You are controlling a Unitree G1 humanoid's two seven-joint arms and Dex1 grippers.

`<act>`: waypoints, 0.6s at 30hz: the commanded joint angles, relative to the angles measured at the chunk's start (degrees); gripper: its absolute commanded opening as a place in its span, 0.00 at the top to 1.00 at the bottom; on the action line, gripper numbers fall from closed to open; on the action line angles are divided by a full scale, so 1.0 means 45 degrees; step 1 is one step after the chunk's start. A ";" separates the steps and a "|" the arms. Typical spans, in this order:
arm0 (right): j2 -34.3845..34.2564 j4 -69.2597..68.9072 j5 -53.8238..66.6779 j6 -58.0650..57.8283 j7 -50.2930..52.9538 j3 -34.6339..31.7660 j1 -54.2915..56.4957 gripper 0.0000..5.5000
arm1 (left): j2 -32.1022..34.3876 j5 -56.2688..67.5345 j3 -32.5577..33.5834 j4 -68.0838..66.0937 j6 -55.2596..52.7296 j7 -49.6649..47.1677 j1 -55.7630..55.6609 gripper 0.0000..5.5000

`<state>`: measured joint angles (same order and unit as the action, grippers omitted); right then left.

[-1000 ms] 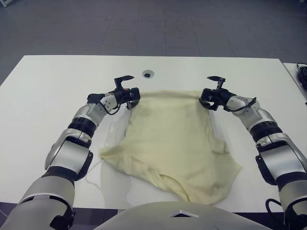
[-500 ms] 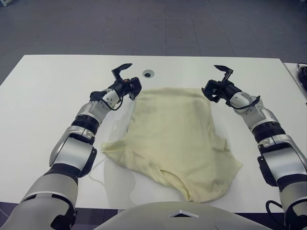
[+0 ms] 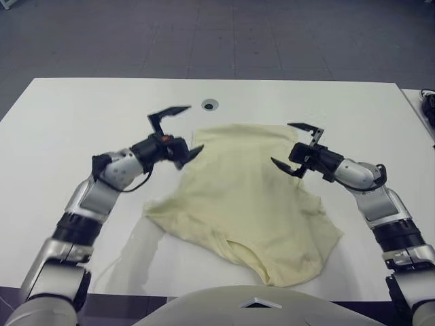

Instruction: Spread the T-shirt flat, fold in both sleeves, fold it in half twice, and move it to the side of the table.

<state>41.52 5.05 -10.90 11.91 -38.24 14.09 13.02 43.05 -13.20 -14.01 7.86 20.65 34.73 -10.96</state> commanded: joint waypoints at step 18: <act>0.0120 0.0943 -0.2248 -0.0677 -0.1595 0.2012 0.0814 0.02 | -0.0756 -0.2274 -0.2385 0.1192 -0.0075 0.1880 0.0074 0.02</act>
<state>41.28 4.92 -16.85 9.92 -44.77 21.29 18.37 40.67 -21.81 -23.30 14.25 19.72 42.75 -10.16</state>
